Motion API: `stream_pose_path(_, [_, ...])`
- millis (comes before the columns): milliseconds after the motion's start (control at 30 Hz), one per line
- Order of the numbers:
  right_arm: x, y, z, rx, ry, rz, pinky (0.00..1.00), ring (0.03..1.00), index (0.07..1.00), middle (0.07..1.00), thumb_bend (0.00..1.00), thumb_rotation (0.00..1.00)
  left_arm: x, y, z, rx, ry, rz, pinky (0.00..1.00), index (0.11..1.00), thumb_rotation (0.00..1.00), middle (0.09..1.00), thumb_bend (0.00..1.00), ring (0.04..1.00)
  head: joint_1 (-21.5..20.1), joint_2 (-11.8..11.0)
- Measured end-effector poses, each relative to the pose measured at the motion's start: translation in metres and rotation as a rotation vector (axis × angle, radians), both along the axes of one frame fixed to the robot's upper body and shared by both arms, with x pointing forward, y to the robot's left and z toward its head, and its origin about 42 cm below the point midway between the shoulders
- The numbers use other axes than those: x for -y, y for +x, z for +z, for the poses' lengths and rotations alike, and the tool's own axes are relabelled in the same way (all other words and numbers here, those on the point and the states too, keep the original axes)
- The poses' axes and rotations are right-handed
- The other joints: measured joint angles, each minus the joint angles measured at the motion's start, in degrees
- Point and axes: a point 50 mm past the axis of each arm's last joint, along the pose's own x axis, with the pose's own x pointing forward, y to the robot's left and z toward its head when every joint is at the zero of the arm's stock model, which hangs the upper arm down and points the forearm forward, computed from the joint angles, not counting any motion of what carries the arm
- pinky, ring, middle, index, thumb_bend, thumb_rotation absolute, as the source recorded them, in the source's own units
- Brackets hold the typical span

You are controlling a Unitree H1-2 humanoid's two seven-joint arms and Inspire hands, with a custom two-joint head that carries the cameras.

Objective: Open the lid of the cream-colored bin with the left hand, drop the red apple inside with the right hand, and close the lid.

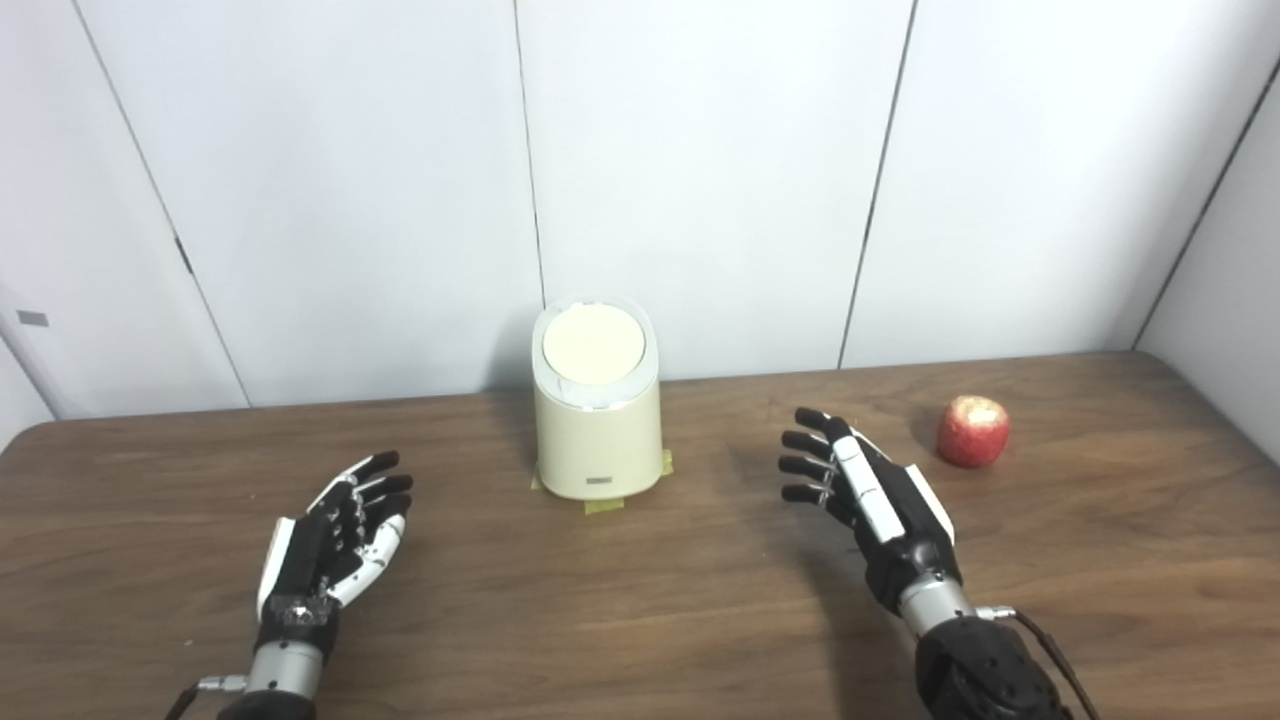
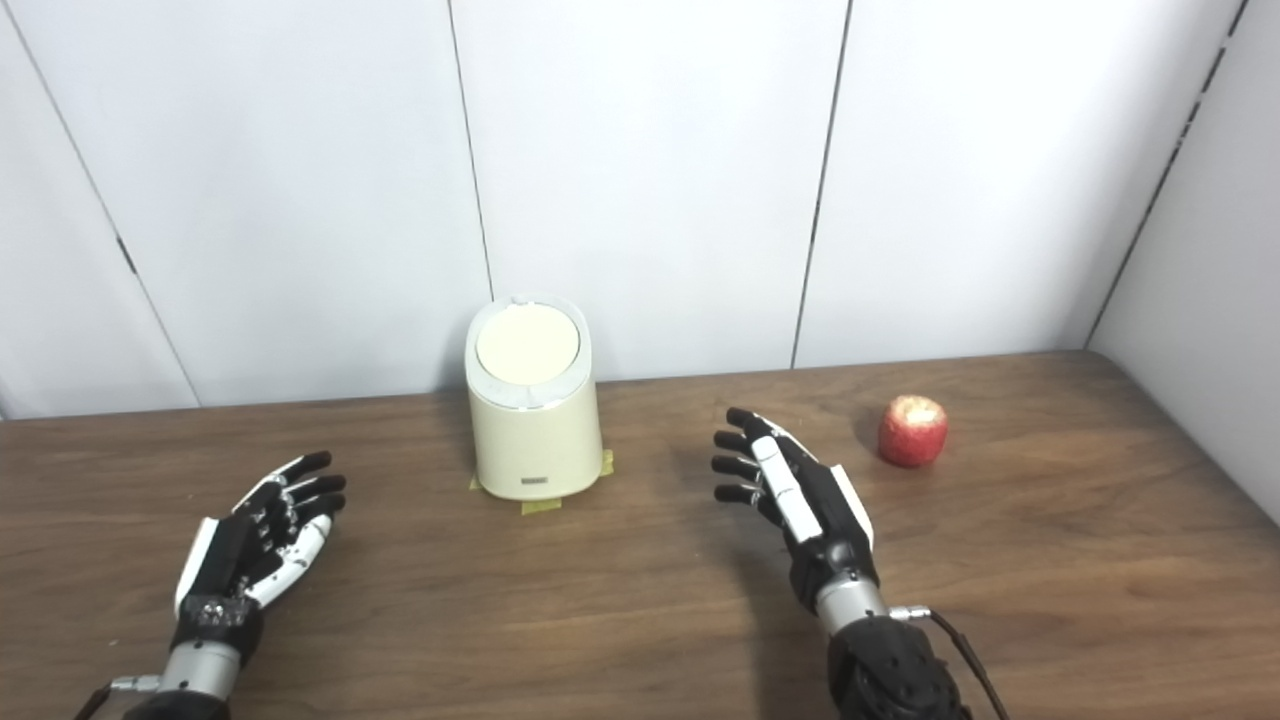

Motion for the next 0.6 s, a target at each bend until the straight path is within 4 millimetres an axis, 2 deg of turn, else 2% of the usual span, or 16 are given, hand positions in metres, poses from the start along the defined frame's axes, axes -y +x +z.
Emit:
stream_pose_path(400, [0.0001, 0.0001, 0.0, 0.0, -0.002, 0.0, 0.63, 0.727, 0.779, 0.753, 0.42, 0.78, -0.0001, 0.0, 0.0, 0.0, -0.001, 0.001, 0.76, 0.811, 0.12, 0.749, 0.25, 0.734, 0.1, 0.0])
stream_pose_path(600, [0.0001, 0.0001, 0.0, -0.001, -0.001, 0.0, 0.64, 0.733, 0.781, 0.757, 0.42, 0.78, -0.0001, 0.0, -0.0001, -0.002, 0.0, 0.001, 0.77, 0.813, 0.14, 0.748, 0.26, 0.738, 0.0, 0.0])
